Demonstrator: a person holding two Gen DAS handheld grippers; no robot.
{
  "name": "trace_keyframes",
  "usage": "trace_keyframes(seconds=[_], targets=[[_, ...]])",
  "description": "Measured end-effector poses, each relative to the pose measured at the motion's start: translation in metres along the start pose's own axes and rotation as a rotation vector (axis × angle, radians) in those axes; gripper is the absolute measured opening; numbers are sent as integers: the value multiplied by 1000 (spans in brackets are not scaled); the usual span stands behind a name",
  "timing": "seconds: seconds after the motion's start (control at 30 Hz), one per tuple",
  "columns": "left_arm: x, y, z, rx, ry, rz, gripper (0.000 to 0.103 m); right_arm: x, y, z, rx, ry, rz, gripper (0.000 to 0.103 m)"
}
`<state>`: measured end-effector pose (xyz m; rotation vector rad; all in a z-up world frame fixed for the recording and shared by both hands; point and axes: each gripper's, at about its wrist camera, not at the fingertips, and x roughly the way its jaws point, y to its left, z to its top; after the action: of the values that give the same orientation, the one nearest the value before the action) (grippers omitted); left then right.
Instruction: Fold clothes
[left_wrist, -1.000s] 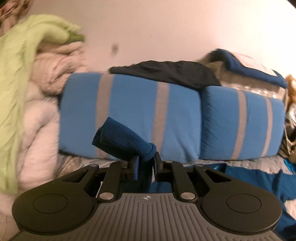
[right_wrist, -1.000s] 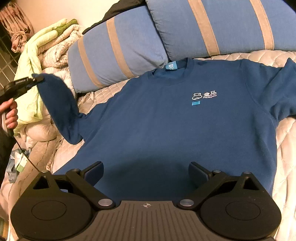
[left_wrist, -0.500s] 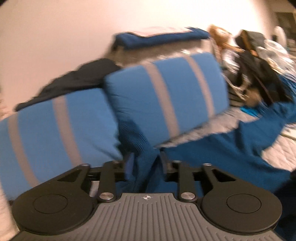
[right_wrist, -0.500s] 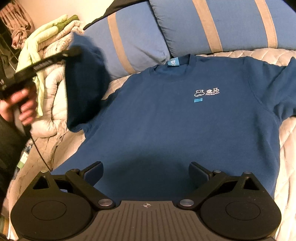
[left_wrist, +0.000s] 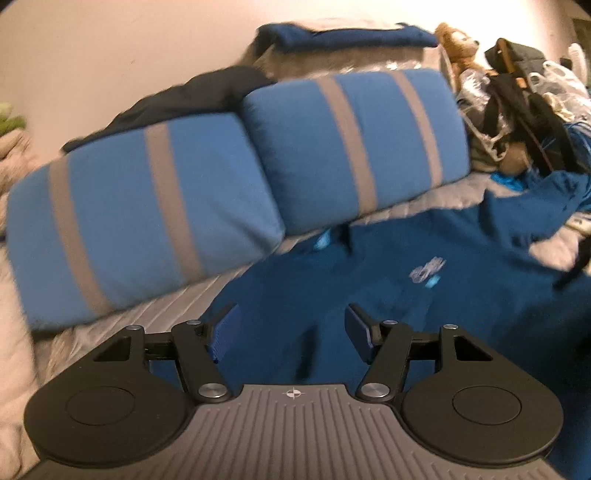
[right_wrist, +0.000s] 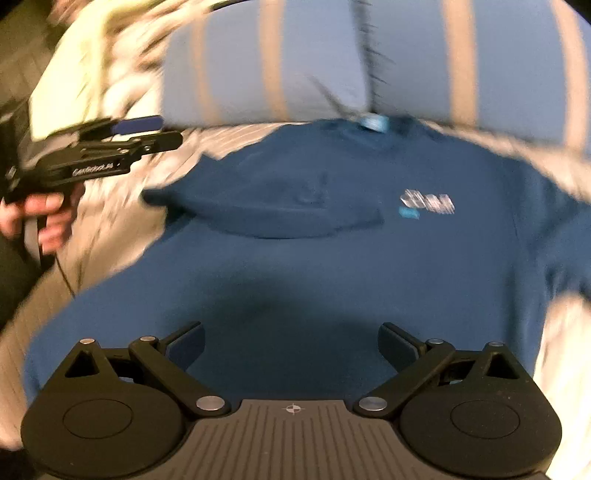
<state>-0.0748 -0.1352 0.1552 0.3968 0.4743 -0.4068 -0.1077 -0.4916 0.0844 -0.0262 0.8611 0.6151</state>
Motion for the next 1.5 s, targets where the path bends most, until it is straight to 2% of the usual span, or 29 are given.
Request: trace_keyframes(seconds=[0.13,0.27,0.37,0.5,0.63,0.83,0.87,0.9,0.93,1.1,1.23,1.4,1.5], targets=[[-9,24,-32,14,50,72,62,1,6,18,-188,-11,-28,99],[-12,43,-58,-32,99,104,62,13,5,38,-346,-14,-49,97],[-16,52,-71,-70,105,121,62,31,3,49,-467,-11,-58,86],[-19,57,-84,-103,115,122,62,63,1,65,-553,8,-30,69],[-15,56,-92,-109,130,121,62,96,2,78,-619,1,-14,63],[-7,56,-99,-153,142,110,62,142,5,90,-666,30,-17,45],[-3,57,-98,-168,144,105,62,147,5,90,-682,44,-27,32],[1,58,-98,-181,147,101,62,152,6,90,-683,73,-19,11],[5,58,-98,-191,150,98,62,153,6,90,-677,90,-7,9],[26,61,-97,-249,153,97,62,127,19,86,-700,104,27,8],[34,63,-96,-290,150,102,62,106,35,75,-786,118,55,10],[36,64,-95,-309,149,118,62,103,39,71,-834,88,8,43],[34,65,-95,-301,148,124,62,107,39,72,-849,88,13,44]])
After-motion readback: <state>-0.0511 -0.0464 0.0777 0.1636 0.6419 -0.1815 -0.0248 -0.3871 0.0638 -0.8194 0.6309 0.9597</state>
